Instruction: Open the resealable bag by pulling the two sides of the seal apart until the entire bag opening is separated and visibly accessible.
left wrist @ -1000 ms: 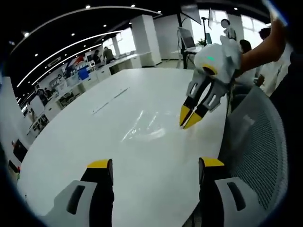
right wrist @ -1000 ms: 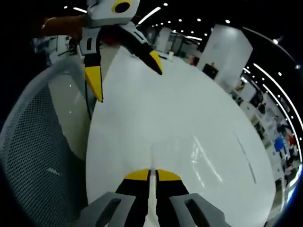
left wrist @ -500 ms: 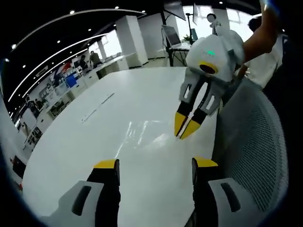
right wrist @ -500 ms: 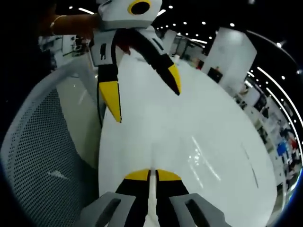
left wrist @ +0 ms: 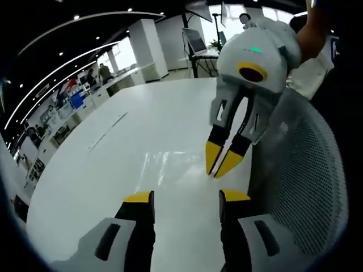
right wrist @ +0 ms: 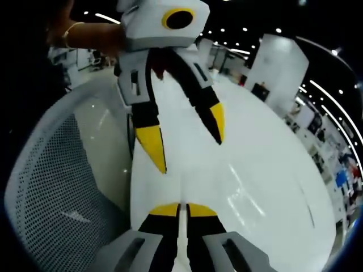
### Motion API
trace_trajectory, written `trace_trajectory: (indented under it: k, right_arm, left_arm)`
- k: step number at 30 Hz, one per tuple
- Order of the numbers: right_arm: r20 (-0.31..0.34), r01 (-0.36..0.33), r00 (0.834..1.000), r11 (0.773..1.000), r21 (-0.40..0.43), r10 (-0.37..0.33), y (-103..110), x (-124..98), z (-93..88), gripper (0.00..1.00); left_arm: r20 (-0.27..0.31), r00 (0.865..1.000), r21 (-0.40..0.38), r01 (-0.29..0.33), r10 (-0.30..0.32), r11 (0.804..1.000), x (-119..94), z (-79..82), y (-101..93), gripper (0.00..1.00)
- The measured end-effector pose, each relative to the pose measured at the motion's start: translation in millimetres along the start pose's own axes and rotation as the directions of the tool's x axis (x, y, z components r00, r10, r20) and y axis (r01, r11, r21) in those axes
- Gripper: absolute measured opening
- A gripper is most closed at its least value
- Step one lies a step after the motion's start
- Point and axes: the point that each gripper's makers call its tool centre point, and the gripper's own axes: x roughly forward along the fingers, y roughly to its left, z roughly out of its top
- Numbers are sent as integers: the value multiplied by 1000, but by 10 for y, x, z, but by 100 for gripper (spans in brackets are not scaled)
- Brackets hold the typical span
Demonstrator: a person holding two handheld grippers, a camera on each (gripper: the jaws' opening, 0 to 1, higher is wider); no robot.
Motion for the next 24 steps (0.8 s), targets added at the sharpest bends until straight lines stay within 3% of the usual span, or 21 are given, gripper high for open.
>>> trace_trajectory:
  k: [7, 11, 15, 20, 24]
  right_arm:
    - [4, -7, 1000, 1000, -8, 7, 21, 3, 25, 0]
    - [4, -9, 1000, 1000, -17, 9, 32, -1, 42, 0]
    - [4, -11, 1000, 1000, -21, 11, 41, -2, 47, 0]
    - [6, -15, 1000, 1000, -23, 15, 61, -8, 54, 0]
    - [8, -11, 1000, 999, -30, 11, 67, -12, 68, 0]
  left_arm:
    - [-19, 1000, 59, 25, -24, 998, 78, -10, -73, 30]
    - [-39, 996, 94, 81, -77, 992, 112, -30, -174, 26]
    - [-95, 990, 205, 119, -101, 972, 145, -83, -247, 19]
    - [-100, 989, 241, 134, -113, 961, 183, -63, -297, 17]
    - [-126, 987, 284, 136, -103, 949, 204, -78, -285, 9]
